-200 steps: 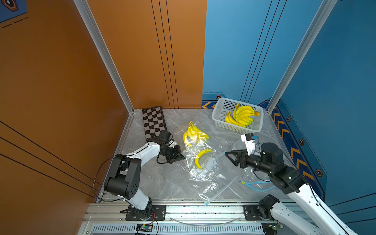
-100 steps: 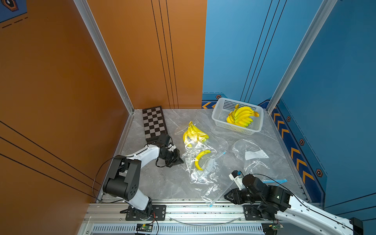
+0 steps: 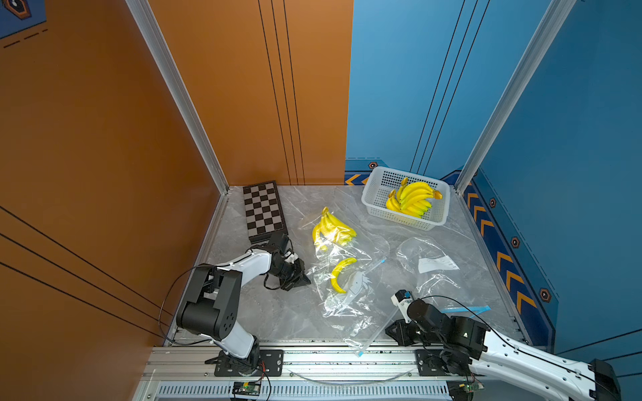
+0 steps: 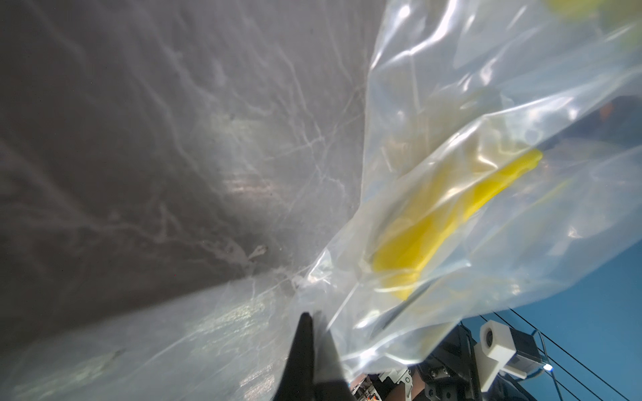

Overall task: Open the zip-top bag and take out the banana
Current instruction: Adjust the zipper food storage bag at the center of the board.

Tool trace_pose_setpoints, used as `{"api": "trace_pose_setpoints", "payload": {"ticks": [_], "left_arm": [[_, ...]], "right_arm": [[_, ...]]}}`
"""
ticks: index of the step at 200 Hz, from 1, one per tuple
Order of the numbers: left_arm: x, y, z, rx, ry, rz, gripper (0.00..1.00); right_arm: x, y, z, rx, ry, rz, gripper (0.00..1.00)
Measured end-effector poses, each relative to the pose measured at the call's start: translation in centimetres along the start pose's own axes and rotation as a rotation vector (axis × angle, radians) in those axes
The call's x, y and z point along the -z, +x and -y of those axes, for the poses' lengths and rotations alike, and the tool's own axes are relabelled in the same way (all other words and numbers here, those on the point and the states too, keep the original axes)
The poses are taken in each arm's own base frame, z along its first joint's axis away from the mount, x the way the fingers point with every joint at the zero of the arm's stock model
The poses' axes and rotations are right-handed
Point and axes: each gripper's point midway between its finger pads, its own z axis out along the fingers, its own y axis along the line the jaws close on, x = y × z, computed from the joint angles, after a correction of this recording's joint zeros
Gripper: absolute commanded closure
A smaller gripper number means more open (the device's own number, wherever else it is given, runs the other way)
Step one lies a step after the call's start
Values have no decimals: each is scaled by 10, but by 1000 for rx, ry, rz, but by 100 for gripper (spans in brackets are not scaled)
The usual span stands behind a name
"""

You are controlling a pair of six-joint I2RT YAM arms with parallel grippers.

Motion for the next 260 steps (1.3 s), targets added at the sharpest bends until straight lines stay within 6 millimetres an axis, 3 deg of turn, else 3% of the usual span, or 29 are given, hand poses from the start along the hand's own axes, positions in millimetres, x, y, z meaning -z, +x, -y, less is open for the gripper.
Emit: {"api": "trace_pose_setpoints", "payload": {"ticks": [47,112,168,206,260], "left_arm": [[-3,4,-6,11,-9,-12,100],[-3,6,-8,14,-12,-15,100],[-5,7,-8,12,-14,-19,100],[-7,7,-10,18,-21,-27,100],[-8,8,-11,8,-24,-32,100]], "right_arm": [[-11,-6,5,1,12,39,86],[-21,1,3,30,-4,24,88],[-17,15,-1,58,-28,-18,89],[-7,12,-7,40,-76,13,89],[-15,20,7,10,-21,-15,89]]}}
